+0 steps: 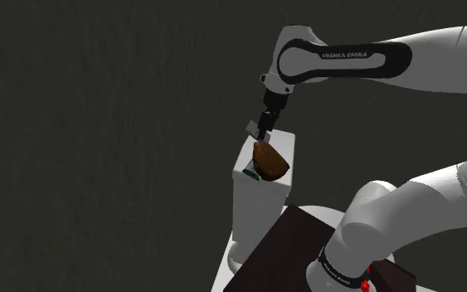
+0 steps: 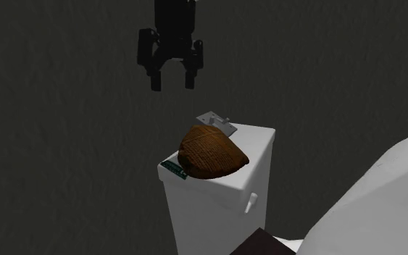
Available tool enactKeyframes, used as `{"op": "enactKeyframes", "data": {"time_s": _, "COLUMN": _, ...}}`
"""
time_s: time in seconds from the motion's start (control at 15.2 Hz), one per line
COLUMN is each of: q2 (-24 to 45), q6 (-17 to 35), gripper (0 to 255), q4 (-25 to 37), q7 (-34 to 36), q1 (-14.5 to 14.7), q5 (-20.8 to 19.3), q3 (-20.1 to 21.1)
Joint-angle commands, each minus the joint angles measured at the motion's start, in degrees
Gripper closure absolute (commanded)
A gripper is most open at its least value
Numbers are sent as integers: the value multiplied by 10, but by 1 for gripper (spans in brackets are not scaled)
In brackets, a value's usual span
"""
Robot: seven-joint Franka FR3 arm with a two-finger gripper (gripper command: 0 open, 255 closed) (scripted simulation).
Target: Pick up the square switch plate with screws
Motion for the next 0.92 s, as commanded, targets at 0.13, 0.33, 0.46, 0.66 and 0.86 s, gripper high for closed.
{"op": "enactKeyframes", "data": {"time_s": 0.13, "q2": 62, "q6": 34, "gripper": 0, "q4": 29, "q7": -56, "q1": -9, "q5": -12, "q3": -40}}
{"op": "enactKeyframes", "data": {"time_s": 0.33, "q2": 114, "q6": 58, "gripper": 0, "q4": 58, "q7": -99, "q1": -13, "q5": -14, "q3": -68}}
{"op": "enactKeyframes", "data": {"time_s": 0.46, "q2": 151, "q6": 72, "gripper": 0, "q4": 81, "q7": -128, "q1": -15, "q5": -11, "q3": -87}}
{"op": "enactKeyframes", "data": {"time_s": 0.66, "q2": 210, "q6": 89, "gripper": 0, "q4": 121, "q7": -173, "q1": -19, "q5": 0, "q3": -112}}
{"op": "enactKeyframes", "data": {"time_s": 0.86, "q2": 272, "q6": 101, "gripper": 0, "q4": 168, "q7": -219, "q1": -24, "q5": 19, "q3": -134}}
